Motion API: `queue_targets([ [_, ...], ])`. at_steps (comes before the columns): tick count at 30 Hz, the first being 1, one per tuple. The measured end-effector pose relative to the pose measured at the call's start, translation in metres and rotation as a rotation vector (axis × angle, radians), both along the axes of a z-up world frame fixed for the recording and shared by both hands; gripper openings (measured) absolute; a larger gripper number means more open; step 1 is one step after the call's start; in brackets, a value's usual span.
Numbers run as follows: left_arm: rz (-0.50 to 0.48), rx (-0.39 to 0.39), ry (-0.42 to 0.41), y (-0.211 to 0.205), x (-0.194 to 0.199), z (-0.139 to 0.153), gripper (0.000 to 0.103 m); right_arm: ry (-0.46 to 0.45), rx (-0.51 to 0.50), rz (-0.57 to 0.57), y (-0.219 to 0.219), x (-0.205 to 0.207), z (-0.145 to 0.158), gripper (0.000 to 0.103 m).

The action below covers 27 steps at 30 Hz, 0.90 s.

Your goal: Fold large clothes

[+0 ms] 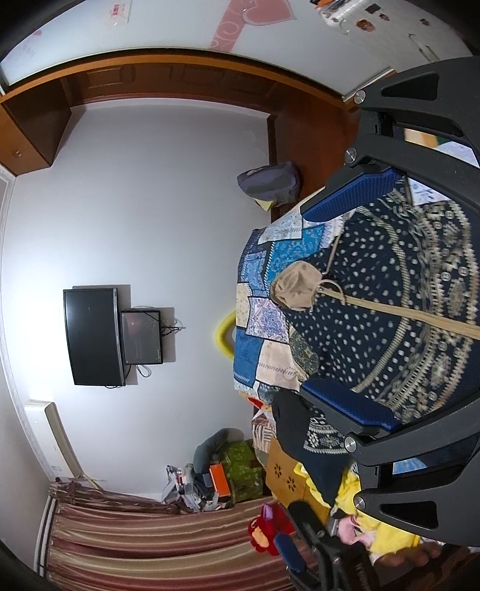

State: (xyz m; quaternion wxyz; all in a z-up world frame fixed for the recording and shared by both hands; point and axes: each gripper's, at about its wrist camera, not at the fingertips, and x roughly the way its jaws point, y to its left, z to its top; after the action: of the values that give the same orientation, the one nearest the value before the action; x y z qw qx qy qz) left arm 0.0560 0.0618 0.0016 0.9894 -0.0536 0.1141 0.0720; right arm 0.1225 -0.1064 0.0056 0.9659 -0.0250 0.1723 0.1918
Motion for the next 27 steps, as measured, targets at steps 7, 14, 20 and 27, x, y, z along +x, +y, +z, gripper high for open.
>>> queue_targets([
  [7,0.093,-0.014,0.077,0.064,0.046,-0.010,0.103,0.010,-0.075,-0.020,0.022,0.053,-0.007,0.085],
  [14,0.219,-0.088,0.230,0.146,0.094,-0.049,0.103,0.085,-0.198,-0.011,0.053,0.117,-0.039,0.085],
  [20,0.322,-0.221,0.347,0.250,0.116,-0.083,0.103,0.228,-0.240,0.034,0.070,0.170,-0.072,0.085],
  [27,0.425,-0.345,0.527,0.339,0.120,-0.149,0.103,0.435,-0.231,0.069,0.082,0.213,-0.114,0.085],
])
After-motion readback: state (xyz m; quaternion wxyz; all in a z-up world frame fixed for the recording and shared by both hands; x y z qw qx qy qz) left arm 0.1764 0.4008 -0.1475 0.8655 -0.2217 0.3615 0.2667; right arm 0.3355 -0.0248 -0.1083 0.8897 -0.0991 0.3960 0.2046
